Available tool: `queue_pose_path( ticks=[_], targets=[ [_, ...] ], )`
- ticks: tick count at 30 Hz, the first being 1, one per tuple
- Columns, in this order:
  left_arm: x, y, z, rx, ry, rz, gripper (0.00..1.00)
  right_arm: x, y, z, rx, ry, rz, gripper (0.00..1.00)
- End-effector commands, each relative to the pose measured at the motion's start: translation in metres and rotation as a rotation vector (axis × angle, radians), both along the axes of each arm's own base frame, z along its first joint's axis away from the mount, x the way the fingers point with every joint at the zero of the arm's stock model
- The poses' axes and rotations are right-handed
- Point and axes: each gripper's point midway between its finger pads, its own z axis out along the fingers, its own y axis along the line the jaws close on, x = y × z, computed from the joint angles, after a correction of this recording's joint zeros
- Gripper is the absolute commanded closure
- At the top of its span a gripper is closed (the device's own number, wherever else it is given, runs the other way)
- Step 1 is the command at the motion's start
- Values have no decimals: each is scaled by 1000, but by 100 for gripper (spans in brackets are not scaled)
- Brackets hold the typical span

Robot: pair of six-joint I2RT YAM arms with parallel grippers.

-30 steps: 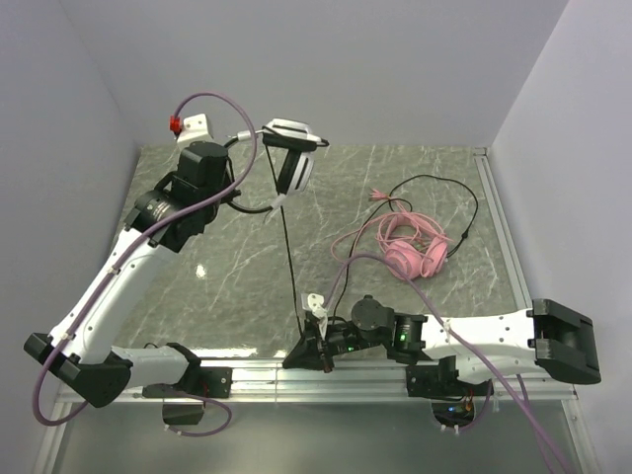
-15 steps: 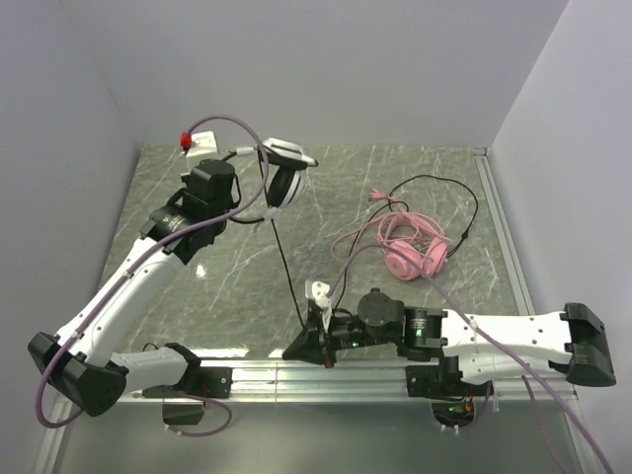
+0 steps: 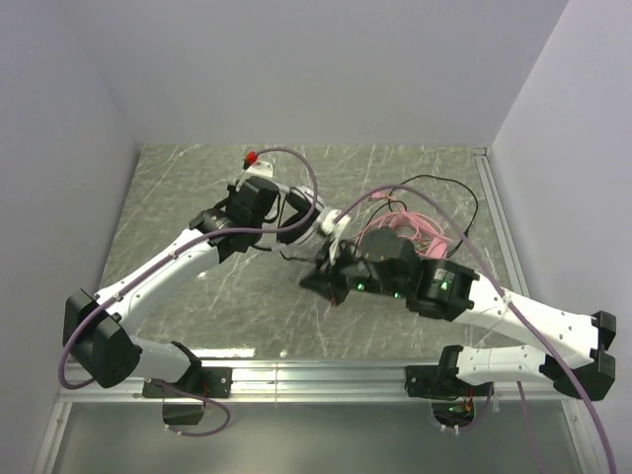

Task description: Wrap the headphones

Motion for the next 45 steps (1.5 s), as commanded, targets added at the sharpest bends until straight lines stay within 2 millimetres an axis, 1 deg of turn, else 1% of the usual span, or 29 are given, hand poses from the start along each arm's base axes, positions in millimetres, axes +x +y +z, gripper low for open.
queue_pose_path(
  ticks=[1,2,3,4,5,6,7,9,10,11,12,13,14,15,16,18,20,23,27,30,33,35,36,37,38,39,40,42,45],
  targets=[
    [3,-9,36,-61,-117,-91,100,33,-37,17,-14,-27,-109,100],
    [-1,-12,31,-49,-95,-137,100,47,-51,25,-10,-50,-168,100],
    [-3,-21,29,-72,-83,-193,100,54,-57,27,-13,-58,-192,100],
    [-8,-24,33,-89,-86,-226,100,58,-63,28,-22,-78,-198,100],
    [-13,-29,30,-83,-62,-288,100,63,-69,32,-20,-94,-221,100],
    [-19,-34,27,-95,-42,-338,100,72,-75,33,-27,-101,-254,100],
    [-29,-48,28,-111,-22,-461,100,77,-79,33,-38,-115,-274,100],
    [-41,-57,19,-99,17,-570,100,89,-85,30,-51,-117,-320,100],
    [-50,-65,19,-123,26,-638,100,92,-85,31,-47,-120,-326,100],
    [-53,-65,13,-112,42,-653,100,95,-84,30,-52,-116,-325,100],
    [-51,-64,14,-114,30,-637,100,93,-80,29,-48,-103,-298,100],
    [-47,-60,12,-114,20,-595,100,92,-78,30,-49,-94,-283,100],
    [-40,-48,14,-119,-3,-489,100,90,-72,33,-47,-84,-257,100],
    [-38,-46,14,-118,-6,-466,100,88,-68,36,-43,-78,-231,100],
    [-37,-48,10,-106,14,-477,100,83,-65,37,-35,-65,-203,100],
    [-39,-59,6,-102,42,-548,100,85,-63,45,-14,-67,-211,100],
    [-43,-68,-3,-99,66,-613,100,91,-66,56,2,-88,-246,100],
    [-48,-74,-11,-94,67,-664,100,98,-67,67,-4,-98,-266,100],
    [-51,-80,-16,-91,53,-676,100,105,-60,80,-1,-97,-257,100],
    [-52,-85,-20,-79,74,-675,100,119,-56,85,-7,-89,-285,100],
    [-56,-91,-21,-74,88,-697,100,136,-56,81,-43,-90,-335,100],
    [-61,-96,-21,-90,90,-733,100,155,-61,68,-92,-95,-407,100],
    [-65,-97,-14,-105,67,-752,100,165,-67,62,-101,-87,-440,100],
    [-73,-102,-16,-124,74,-803,100,171,-68,52,-108,-71,-450,100],
    [-77,-104,-14,-135,67,-831,100,177,-71,47,-106,-61,-461,100],
    [-81,-104,-2,-158,22,-848,100,184,-77,44,-96,-49,-486,100],
    [-86,-105,-5,-168,25,-869,100,187,-79,38,-91,-47,-494,100],
    [-89,-103,0,-174,4,-874,100,192,-85,35,-74,-44,-519,100],
    [-94,-102,-2,-173,22,-894,100,204,-101,27,-54,-31,-569,100]
  ],
)
